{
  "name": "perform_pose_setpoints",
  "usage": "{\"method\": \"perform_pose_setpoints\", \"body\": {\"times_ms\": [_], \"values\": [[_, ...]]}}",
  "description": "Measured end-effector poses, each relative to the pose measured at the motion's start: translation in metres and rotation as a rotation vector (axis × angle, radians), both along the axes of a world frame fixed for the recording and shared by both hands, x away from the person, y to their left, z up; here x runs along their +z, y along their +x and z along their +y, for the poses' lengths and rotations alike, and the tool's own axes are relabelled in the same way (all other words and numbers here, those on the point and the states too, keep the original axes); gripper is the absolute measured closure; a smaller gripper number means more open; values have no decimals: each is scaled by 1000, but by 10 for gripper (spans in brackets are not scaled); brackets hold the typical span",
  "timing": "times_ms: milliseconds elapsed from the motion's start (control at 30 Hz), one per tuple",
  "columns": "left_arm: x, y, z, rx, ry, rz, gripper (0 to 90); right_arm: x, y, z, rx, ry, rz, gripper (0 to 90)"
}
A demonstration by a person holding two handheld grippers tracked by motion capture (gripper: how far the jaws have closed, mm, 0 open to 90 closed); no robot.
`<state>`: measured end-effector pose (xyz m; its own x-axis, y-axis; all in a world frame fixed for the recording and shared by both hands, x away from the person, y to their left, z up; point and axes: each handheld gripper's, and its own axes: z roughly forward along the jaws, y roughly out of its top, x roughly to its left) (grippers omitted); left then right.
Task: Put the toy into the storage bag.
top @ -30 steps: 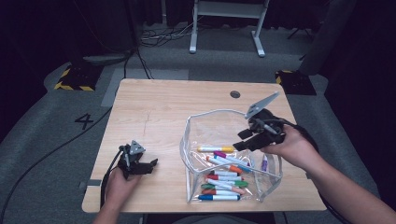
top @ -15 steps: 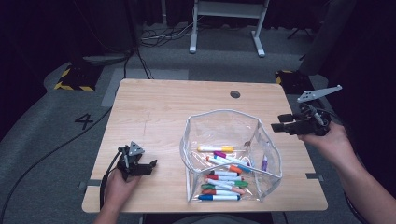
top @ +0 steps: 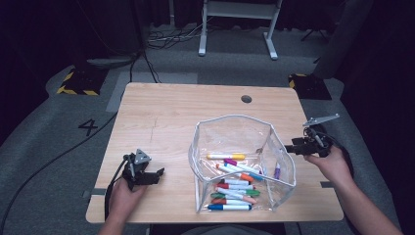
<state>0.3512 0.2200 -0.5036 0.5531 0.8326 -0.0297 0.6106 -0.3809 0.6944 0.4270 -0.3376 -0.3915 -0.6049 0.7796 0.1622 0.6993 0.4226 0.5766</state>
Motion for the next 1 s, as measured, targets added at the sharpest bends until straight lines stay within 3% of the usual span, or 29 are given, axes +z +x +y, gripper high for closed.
{"method": "perform_pose_setpoints", "body": {"times_ms": [167,433,567,733,1000], "values": [[0,0,0,0,0,0,213,-37,3,1,-14,-27,79,388],[0,0,0,0,0,0,213,-68,6,12,-21,-127,113,392],[0,0,0,0,0,0,213,-76,2,18,-11,-177,111,452],[0,0,0,0,0,0,213,-75,-1,15,-27,-246,75,729],[0,0,0,0,0,0,213,-72,0,4,-39,-178,115,764]]}}
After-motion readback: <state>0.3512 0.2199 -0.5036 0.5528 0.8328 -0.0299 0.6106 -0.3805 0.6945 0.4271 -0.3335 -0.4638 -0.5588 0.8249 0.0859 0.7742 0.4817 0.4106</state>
